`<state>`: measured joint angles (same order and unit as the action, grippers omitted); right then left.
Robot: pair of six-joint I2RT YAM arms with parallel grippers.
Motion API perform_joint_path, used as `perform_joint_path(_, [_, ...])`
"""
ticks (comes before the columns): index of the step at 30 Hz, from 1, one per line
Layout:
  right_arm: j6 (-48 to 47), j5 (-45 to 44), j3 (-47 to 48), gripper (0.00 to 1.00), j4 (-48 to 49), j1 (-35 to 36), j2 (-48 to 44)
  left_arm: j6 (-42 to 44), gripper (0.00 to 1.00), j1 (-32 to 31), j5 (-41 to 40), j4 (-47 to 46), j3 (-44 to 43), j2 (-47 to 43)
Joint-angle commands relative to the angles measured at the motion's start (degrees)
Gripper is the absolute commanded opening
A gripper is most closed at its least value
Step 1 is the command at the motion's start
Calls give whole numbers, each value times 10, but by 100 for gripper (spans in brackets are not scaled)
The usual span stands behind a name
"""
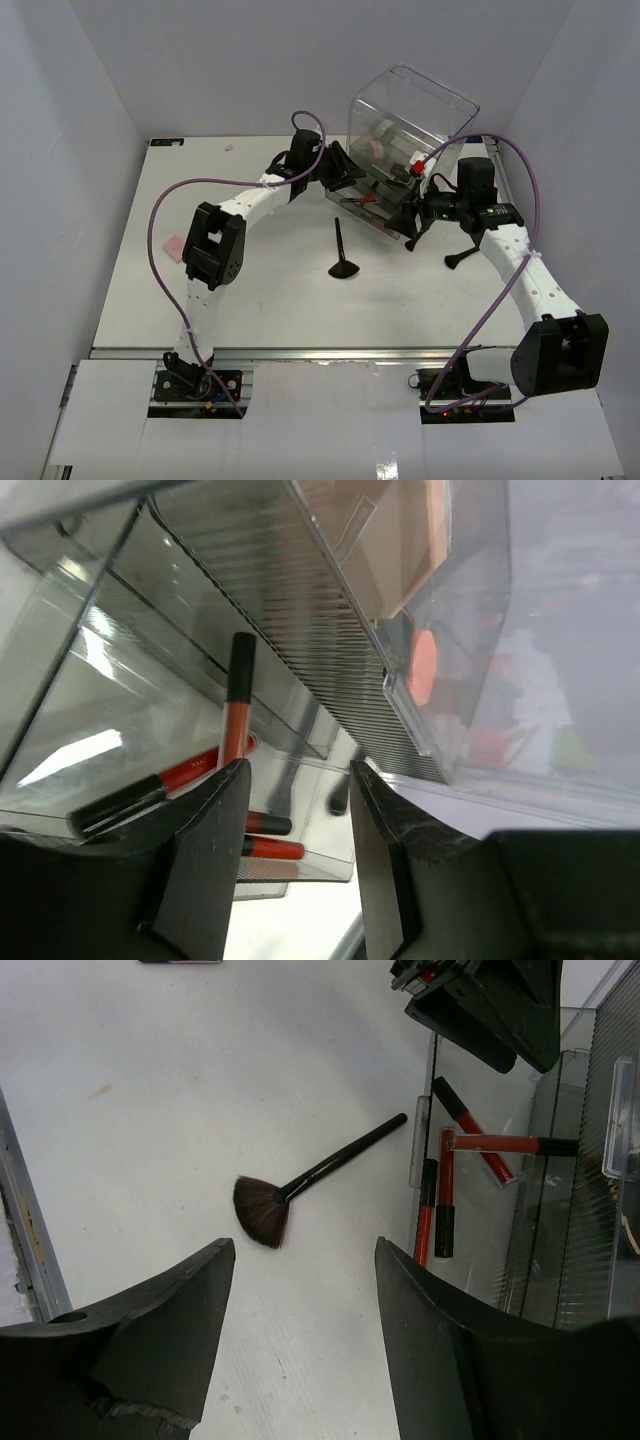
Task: Organize the makeup
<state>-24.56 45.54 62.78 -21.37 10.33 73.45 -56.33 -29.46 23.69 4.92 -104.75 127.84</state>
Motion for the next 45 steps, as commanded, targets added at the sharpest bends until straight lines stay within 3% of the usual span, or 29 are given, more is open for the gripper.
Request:
perform_joint_path(1, [-21, 49, -6, 66, 8, -3, -16, 117, 56, 1, -48, 53, -8, -99])
perform_joint_path(3, [-49, 87, -8, 67, -17, -3, -18, 195, 60, 2, -79, 88, 7, -151])
perform_joint_path(8, [-132, 145, -18, 71, -51, -2, -32, 453, 71, 38, -109, 118, 204, -302])
perform_joint_path(12, [-303, 233, -24, 83, -169, 6, -49, 653, 79, 73, -187, 160, 362, -406])
perform_joint_path(14, [-379, 253, -37, 89, -192, 18, -61, 710, 81, 96, -260, 140, 451, -435])
perform_joint_path(16, [-396, 257, -50, 90, -191, 27, -70, 753, 84, 108, -289, 105, 503, -461])
perform_joint_path(24, [-395, 255, -49, 88, -194, 34, -60, 772, 78, 168, -301, 102, 497, -412])
perform_joint_path(28, [-394, 255, -50, 87, -193, 35, -57, 761, 62, 185, -295, 101, 488, -383])
perform_joint_path(35, [-393, 257, -49, 86, -192, 35, -58, 748, 52, 204, -276, 99, 485, -335])
perform_joint_path(40, [-389, 256, -50, 85, -190, 35, -54, 743, 51, 207, -274, 99, 490, -327])
perform_joint_path(45, [-387, 256, -50, 84, -188, 35, -55, 735, 42, 213, -268, 99, 493, -310])
